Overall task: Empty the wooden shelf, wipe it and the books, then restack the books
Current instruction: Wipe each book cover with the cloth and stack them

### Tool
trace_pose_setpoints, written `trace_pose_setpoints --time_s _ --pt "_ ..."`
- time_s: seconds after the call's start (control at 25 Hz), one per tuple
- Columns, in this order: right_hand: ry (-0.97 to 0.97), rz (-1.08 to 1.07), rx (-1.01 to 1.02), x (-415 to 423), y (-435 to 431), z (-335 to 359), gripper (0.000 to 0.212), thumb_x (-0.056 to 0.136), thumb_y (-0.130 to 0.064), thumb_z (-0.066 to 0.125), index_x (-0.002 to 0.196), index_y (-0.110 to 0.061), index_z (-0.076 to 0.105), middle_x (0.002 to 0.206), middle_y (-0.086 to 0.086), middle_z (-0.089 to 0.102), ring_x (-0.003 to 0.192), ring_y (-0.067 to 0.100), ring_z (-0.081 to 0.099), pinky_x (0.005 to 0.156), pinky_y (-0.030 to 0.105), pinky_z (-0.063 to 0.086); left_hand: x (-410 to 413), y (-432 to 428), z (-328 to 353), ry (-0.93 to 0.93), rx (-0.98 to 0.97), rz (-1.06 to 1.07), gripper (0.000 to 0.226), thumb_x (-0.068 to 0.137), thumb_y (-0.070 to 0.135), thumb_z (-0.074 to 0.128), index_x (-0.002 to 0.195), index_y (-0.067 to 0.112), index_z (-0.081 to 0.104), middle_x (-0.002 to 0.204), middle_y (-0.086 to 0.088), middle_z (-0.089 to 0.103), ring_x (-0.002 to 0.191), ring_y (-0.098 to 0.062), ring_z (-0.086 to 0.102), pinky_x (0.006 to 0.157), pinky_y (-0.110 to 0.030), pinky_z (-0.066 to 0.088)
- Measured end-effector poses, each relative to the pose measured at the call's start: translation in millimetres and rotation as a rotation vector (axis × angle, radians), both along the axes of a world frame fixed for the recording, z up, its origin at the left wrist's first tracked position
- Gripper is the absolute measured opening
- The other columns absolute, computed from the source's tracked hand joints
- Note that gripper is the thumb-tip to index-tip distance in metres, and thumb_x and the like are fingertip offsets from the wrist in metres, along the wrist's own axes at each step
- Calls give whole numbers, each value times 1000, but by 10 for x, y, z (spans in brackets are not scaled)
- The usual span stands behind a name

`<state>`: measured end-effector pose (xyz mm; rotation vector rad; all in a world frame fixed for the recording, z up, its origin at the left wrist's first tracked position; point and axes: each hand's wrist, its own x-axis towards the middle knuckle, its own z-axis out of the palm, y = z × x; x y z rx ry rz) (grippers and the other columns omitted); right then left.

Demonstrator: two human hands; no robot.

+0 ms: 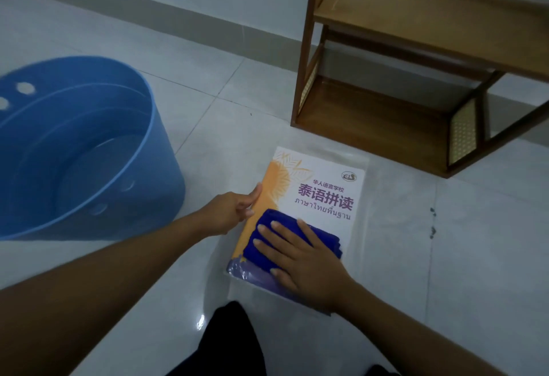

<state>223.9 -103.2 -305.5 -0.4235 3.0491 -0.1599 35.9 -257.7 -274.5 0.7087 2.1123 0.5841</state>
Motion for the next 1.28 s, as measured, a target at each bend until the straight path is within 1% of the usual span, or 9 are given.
trace_pose_setpoints --time_s 0.24,0.4,0.48,0.56,0.72,0.84,1.04,1.16,1.28 --pt "-36 -217 -39 -50 -282 11 55 99 -43 29 150 -23 28 159 -1 22 147 21 14 113 53 14 38 14 33 23 13 -3 59 100 29 45 146 46 12 121 -19 61 108 -30 61 71 -40 59" --pt "-40 110 10 52 -250 13 54 102 -44 26 153 -24 18 160 -3 14 149 19 5 115 51 8 26 40 29 106 -34 -81 61 101 27 41 150 36 6 129 -12 58 105 -19 58 64 -7 49" --pt "-65 221 -9 116 -98 60 52 103 -43 25 153 -27 19 160 -7 14 149 15 2 116 49 4 31 51 33 167 -59 -109 61 101 27 41 151 31 5 138 -9 53 118 -19 54 76 -10 44" --pt "-75 208 -32 183 85 76 52 103 -45 25 152 -30 19 160 -9 13 149 13 3 116 49 3 34 46 8 180 -56 -106 63 100 27 43 150 32 5 144 -8 48 129 -22 48 97 -27 43" --pt "-81 -155 8 81 485 105 55 100 -52 19 153 -35 12 160 -11 9 148 12 4 115 49 8 37 42 -9 182 -58 -115 68 98 36 44 150 29 1 150 -8 40 128 -27 48 102 -38 44" --pt "-133 -455 -58 -240 687 116 58 97 -55 9 152 -36 -1 159 -14 -6 148 10 -8 119 46 -7 98 80 23 186 -9 -94 69 98 27 46 151 20 2 154 -8 29 133 -29 43 106 -34 39" --pt "-140 -718 -61 -523 663 96 66 97 -55 10 153 -24 -7 160 -2 -13 147 19 -15 114 46 -13 289 260 29 372 73 200 49 88 5 59 136 9 48 121 -15 60 103 -29 62 81 -31 50" --pt "-139 -704 -124 -501 681 75 60 101 -48 14 153 -25 -6 161 -3 -10 148 19 -13 118 46 -6 369 453 78 294 13 470 45 83 23 67 124 12 52 120 -12 56 103 -28 59 81 -31 48" --pt "-120 -867 -232 -569 702 70 54 105 -33 20 153 -24 0 162 -2 -5 148 19 -9 119 43 0 358 523 127 231 -156 403 69 68 41 80 120 13 44 115 -6 55 105 -27 58 83 -34 51"
